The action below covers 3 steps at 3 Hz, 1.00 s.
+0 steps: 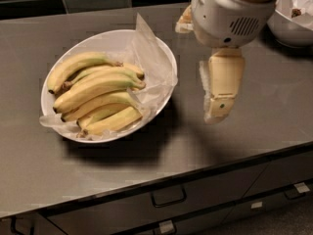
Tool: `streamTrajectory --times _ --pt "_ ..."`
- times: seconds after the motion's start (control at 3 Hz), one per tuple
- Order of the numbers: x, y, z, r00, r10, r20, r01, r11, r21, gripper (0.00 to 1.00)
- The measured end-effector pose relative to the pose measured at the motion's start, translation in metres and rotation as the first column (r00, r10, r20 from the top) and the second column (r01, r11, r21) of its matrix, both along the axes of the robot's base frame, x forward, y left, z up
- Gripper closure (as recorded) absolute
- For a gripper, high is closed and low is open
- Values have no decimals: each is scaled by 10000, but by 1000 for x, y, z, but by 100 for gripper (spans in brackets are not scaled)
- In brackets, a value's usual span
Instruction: Pick banana from white bowl
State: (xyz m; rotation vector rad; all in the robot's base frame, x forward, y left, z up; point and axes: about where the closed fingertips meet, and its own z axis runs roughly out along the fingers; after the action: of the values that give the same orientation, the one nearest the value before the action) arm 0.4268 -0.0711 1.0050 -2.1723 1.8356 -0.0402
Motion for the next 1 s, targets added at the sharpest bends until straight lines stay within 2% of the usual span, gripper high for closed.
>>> streamTrajectory --times 0.33,0.67,1.0 --pt "-5 53 14 9900 1377 297 -1381 9904 120 0" --pt "-3 62 20 9868 1508 583 -1526 9879 282 0" --pt "14 93 10 9740 2214 477 -2234 9738 413 0"
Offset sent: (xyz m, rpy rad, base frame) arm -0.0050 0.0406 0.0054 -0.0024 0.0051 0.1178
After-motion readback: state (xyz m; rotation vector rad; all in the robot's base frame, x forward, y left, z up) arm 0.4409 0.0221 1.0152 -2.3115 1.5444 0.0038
